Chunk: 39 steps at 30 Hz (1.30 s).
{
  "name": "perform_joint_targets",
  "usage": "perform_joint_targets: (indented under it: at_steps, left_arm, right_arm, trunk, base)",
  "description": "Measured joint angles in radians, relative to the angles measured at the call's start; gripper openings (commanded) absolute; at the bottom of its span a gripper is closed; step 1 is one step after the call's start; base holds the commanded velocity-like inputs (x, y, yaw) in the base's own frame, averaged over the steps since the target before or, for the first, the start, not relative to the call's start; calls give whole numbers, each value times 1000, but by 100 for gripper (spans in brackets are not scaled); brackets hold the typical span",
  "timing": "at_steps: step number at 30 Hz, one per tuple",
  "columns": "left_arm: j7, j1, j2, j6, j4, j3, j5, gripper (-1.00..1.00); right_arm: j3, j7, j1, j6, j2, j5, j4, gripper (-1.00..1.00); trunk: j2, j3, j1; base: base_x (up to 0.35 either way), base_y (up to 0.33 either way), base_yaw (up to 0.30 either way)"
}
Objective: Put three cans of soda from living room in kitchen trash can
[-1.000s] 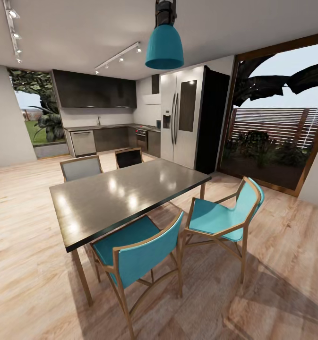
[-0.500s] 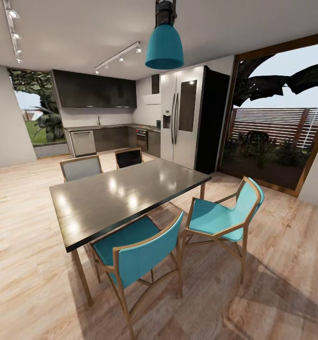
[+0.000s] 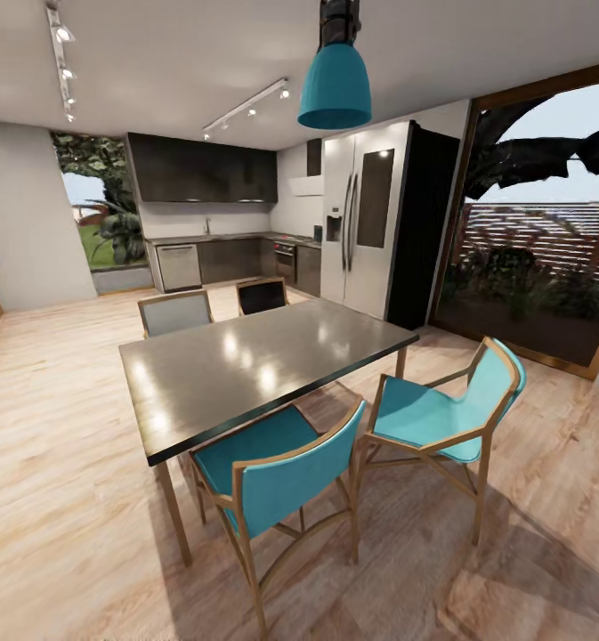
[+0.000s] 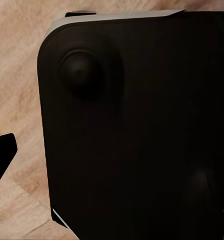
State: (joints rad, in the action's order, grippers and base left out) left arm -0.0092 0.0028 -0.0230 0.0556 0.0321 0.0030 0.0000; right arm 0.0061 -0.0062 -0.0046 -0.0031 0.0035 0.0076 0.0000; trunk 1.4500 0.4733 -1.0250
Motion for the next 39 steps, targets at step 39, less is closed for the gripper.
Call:
perform_joint_targets:
  at_steps: [39]
  left_arm:
    - [-30,-1,0,1,0,-1,44,100]
  right_arm:
    - [0,-1,0,0,0,0,0,100]
  trunk:
    - [0,27,0]
  base:
    - [116,158,248]
